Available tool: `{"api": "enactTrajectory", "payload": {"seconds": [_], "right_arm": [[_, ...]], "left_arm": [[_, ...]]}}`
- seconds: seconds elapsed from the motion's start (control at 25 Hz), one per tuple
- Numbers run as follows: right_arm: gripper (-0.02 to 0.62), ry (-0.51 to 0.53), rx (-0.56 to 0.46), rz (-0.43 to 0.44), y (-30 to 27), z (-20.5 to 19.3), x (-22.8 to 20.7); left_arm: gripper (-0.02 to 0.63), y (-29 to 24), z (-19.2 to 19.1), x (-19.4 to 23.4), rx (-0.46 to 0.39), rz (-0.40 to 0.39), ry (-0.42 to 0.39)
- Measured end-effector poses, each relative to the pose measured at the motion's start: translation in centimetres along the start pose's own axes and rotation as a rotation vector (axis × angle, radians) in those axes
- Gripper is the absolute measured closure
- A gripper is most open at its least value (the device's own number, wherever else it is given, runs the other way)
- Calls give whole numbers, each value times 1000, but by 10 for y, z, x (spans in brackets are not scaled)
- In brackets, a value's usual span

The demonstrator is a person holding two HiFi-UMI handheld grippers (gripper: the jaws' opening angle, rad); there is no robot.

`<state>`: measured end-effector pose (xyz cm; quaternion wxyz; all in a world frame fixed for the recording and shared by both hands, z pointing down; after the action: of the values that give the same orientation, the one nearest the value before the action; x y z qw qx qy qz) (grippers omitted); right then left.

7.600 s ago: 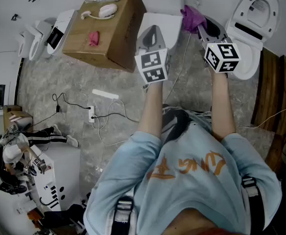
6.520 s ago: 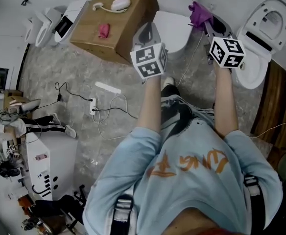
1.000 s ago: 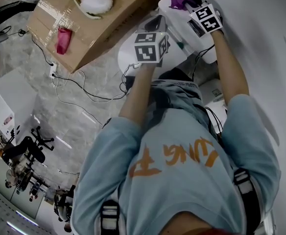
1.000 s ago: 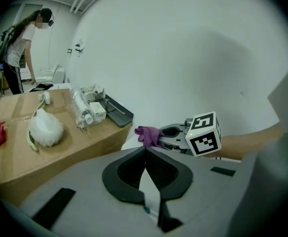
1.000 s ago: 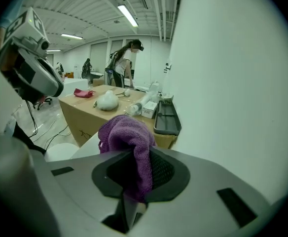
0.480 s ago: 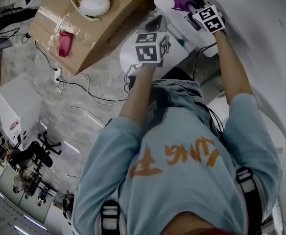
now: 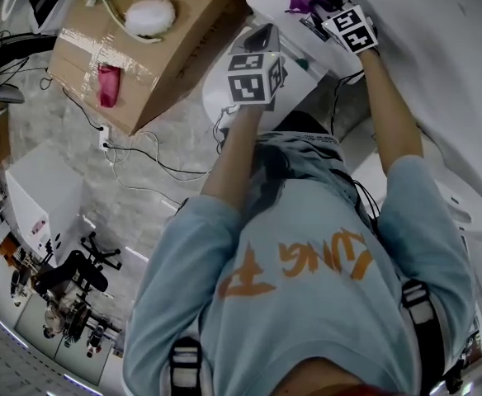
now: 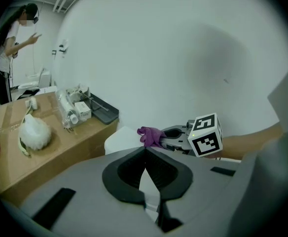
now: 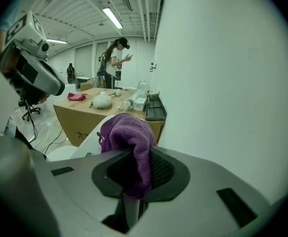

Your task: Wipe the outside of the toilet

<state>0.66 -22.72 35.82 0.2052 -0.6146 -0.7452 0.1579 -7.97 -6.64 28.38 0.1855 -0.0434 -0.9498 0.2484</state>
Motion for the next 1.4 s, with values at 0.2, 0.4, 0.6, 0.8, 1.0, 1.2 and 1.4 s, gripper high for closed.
{"api": "enactTrajectory", "payload": {"seconds": [0.2,0.4,0.6,0.8,1.0,1.2,1.4], "right_arm": [[529,-28,-8,-48,14,-10,-5],[529,-56,-13,-100,30,-18,-3],[529,-64,-1,-134,45,-24,-1],[529,-81,-3,-169,59,-35,0],[529,-68,6,-195,73,-39,1],[529,-76,4,-231,88,-48,1],[529,-100,4,-277,108,-56,6]], "left_arm": [[580,-6,1,-8,11,-28,-10],[580,-7,-3,-12,33,-52,-24],[581,-8,-2,-18,44,-73,-37],[581,-12,-7,-26,59,-97,-59],[580,-14,-11,-33,84,-122,-76],[580,-17,-18,-44,108,-157,-101],[580,-16,-20,-51,122,-184,-119]]}}
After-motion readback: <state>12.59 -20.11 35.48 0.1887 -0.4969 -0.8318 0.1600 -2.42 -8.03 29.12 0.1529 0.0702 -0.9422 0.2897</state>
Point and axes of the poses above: the fingertips, and each gripper's own axes: y backward along the fingers, x to its left, z out of its top, the point moved 6 cm from there along y, backward along the fingers, and after that the axes turned 10 degrees about -x, right-handed, at the moved point
